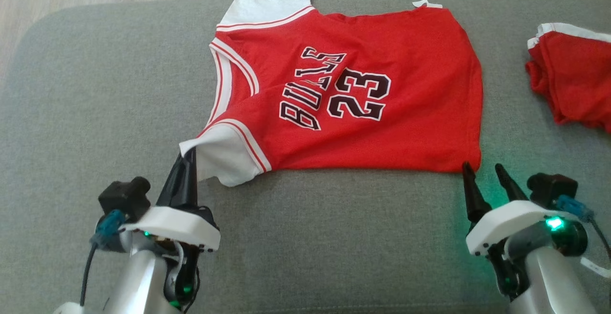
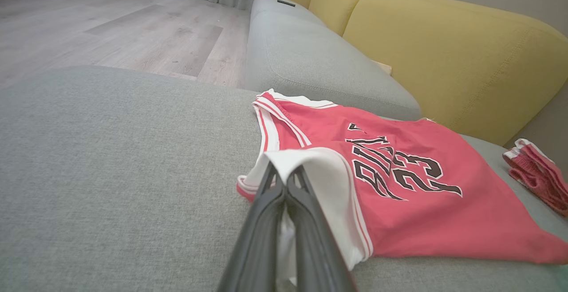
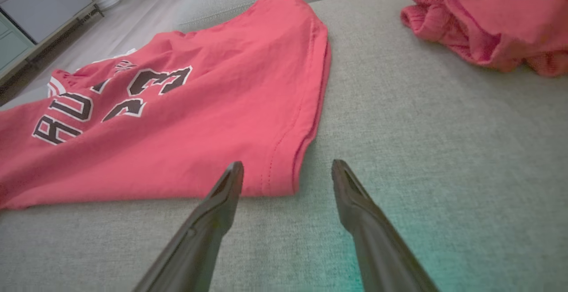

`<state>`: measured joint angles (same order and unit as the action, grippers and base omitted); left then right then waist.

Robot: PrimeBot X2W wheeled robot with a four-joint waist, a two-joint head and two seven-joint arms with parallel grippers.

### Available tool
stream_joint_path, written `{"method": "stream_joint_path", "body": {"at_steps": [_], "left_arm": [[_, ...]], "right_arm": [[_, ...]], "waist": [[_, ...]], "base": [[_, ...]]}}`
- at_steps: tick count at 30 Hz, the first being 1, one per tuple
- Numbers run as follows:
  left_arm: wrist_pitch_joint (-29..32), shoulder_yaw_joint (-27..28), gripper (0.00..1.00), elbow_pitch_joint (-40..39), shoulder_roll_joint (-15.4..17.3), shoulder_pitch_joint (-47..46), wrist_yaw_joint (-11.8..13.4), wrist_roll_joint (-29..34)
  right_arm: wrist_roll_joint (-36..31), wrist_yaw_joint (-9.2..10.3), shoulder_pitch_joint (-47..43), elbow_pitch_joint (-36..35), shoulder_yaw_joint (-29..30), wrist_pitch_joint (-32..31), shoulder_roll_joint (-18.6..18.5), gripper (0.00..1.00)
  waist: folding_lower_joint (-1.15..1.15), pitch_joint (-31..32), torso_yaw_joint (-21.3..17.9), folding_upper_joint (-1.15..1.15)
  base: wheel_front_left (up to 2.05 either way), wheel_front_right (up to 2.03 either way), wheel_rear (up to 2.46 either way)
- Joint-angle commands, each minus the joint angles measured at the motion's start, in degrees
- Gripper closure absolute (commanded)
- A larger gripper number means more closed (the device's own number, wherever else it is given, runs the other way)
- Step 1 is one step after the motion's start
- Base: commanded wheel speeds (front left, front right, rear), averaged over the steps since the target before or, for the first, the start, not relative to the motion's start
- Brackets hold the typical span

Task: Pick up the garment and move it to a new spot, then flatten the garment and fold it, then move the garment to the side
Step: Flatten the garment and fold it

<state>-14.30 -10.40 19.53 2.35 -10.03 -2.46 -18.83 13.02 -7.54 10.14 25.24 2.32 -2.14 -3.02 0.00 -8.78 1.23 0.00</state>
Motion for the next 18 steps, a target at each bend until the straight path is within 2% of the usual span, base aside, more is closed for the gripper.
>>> {"method": "stream_joint_path", "body": {"at_steps": [1, 18], "left_arm": [[-0.7, 1.44, 1.0, -1.5, 0.54, -1.65, 0.3, -0.36], [-0.7, 0.45, 1.0, -1.61, 0.54, -2.1, 0.1, -0.37]], "right_arm": [[-0.08, 0.05, 1.67, -1.16, -1.53, -0.12, -0.71, 0.0], [-4.99, 0.05, 2.86, 5.26, -7.58, -2.11, -6.16, 0.0]], "waist": [[0.0, 0.09, 0.1, 0.0], [0.0, -0.18, 2.0, 0.0]], "base": [[0.0, 0.0, 0.0], [0.0, 0.0, 0.0]]}}
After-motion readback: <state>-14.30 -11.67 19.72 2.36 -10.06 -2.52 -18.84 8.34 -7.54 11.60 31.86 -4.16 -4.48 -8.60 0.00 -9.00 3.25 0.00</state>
